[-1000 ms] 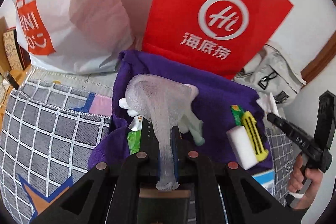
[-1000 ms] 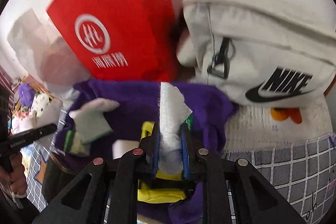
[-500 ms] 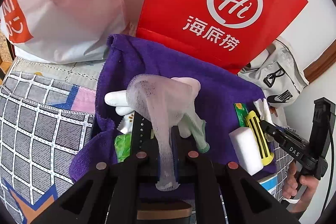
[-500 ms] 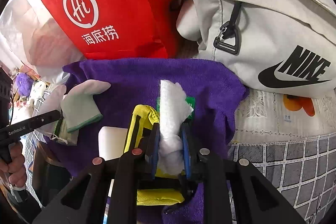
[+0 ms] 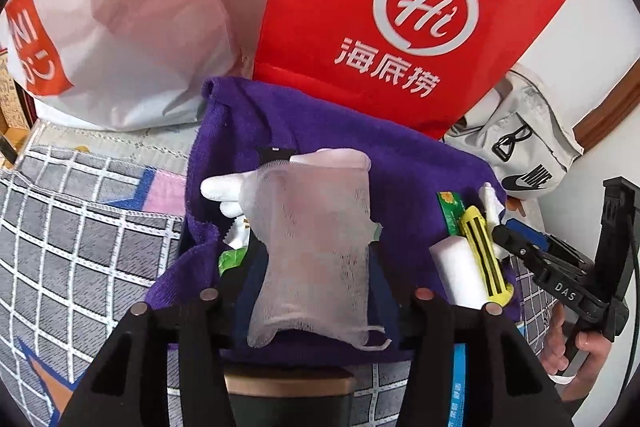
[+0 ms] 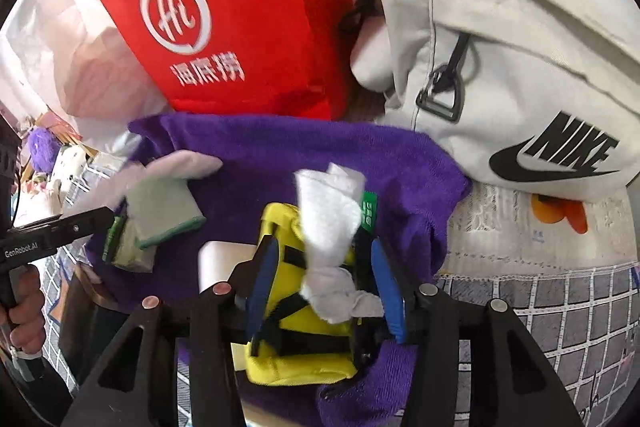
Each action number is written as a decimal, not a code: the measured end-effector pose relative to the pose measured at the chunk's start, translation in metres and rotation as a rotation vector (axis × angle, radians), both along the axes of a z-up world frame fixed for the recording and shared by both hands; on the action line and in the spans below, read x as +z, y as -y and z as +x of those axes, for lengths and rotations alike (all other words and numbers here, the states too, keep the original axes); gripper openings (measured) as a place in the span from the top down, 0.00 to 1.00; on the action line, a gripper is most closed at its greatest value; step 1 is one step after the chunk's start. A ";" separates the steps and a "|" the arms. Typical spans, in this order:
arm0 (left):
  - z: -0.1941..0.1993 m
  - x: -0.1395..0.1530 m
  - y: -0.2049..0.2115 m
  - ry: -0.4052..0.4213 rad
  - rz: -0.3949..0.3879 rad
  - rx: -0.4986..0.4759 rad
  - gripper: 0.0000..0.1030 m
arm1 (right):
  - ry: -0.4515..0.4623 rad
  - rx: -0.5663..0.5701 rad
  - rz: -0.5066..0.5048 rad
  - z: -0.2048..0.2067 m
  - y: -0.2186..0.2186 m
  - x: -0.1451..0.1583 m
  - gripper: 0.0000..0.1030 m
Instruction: Organize soft objects
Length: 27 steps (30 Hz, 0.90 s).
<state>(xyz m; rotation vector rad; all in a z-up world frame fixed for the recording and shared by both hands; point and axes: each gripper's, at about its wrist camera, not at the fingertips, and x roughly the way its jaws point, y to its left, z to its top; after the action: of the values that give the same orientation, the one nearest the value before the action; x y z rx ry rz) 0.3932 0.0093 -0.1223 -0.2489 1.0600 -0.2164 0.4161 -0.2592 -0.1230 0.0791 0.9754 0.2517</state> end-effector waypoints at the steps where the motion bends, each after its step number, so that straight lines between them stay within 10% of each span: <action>1: -0.003 0.004 -0.001 0.005 0.006 0.001 0.47 | 0.004 -0.003 0.004 -0.002 0.000 0.003 0.47; 17: -0.089 0.067 -0.009 0.110 0.055 0.007 0.42 | 0.138 -0.081 0.028 -0.105 -0.004 0.075 0.15; 27: -0.175 0.099 -0.003 0.204 0.090 -0.019 0.36 | 0.202 -0.102 0.012 -0.198 -0.021 0.107 0.15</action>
<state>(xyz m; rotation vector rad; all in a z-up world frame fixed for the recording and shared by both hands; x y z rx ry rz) 0.2178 0.0123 -0.0234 -0.1325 0.8679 -0.2063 0.2186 -0.2379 -0.0157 0.1117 0.7665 0.1676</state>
